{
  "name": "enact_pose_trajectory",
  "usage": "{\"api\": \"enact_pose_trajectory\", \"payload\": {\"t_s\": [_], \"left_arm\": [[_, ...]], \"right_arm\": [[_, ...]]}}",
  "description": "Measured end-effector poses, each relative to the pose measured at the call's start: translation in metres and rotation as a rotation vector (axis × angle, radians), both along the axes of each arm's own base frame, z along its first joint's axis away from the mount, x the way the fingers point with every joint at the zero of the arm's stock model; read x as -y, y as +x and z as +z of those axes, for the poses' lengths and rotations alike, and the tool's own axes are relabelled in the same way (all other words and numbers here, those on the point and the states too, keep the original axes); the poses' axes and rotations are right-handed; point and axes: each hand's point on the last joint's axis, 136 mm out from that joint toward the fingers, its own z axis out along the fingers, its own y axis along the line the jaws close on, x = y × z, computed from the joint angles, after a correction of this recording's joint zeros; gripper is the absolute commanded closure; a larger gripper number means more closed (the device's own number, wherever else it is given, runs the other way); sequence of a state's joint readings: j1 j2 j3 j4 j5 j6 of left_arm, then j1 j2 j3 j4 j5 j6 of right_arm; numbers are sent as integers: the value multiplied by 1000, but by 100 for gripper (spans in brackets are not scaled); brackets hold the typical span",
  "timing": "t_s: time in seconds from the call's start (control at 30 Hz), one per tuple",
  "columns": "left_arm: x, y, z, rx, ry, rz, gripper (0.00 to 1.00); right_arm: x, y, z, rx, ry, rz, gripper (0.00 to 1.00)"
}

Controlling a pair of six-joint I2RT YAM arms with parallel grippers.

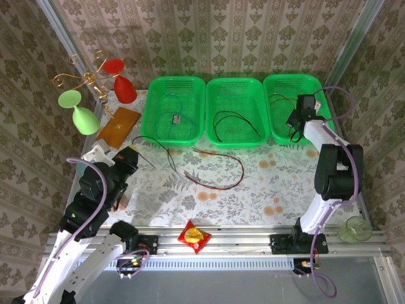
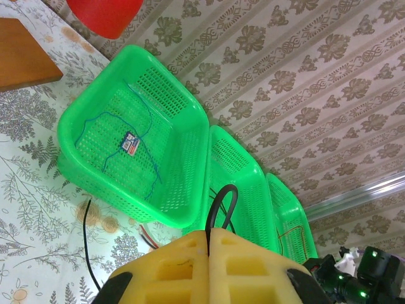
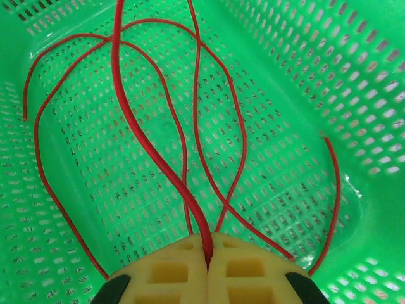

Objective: Untangle the cables

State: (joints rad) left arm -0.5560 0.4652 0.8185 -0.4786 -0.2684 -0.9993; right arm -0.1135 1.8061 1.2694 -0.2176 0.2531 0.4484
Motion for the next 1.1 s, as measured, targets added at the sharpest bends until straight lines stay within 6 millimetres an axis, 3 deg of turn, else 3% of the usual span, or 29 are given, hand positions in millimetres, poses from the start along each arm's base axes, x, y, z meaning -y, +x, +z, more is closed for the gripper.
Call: {"api": "enact_pose_trajectory", "payload": {"t_s": [0.33,0.47,0.57,0.6,0.67,0.8,0.87,0.97,1.07,1.1], "left_arm": [[-1,-2,0,-1,1,0,100],[-1,-2,0,-1,0,0,100],[-1,-2,-1,-3,2,0,100],[-1,-2,-1,-2,2,0,100],[-2,-3,0,0,0,0,100],[-2,-4,0,2,-1,0,100],[-2,-4,0,2,-1,-1,100],[-3,-4,1,0,11,-3,100],[-3,-6,12,4,47,-10,100],[-3,-5,22,15,59,-14,100]], "right_arm": [[-1,33,19,46,27,5,100],[-3,40,-18,-31,68,-9,100],[-5,29,-55,-137,99,-23,100],[-6,24,-65,-171,107,-26,95],[-6,18,-76,-220,116,-32,70],[-5,18,-78,-241,140,-30,33],[-4,17,-76,-234,152,-33,24],[-5,13,-66,-219,158,-29,21],[-4,11,-38,-166,152,-27,16],[-4,10,-24,-137,149,-27,10]]}}
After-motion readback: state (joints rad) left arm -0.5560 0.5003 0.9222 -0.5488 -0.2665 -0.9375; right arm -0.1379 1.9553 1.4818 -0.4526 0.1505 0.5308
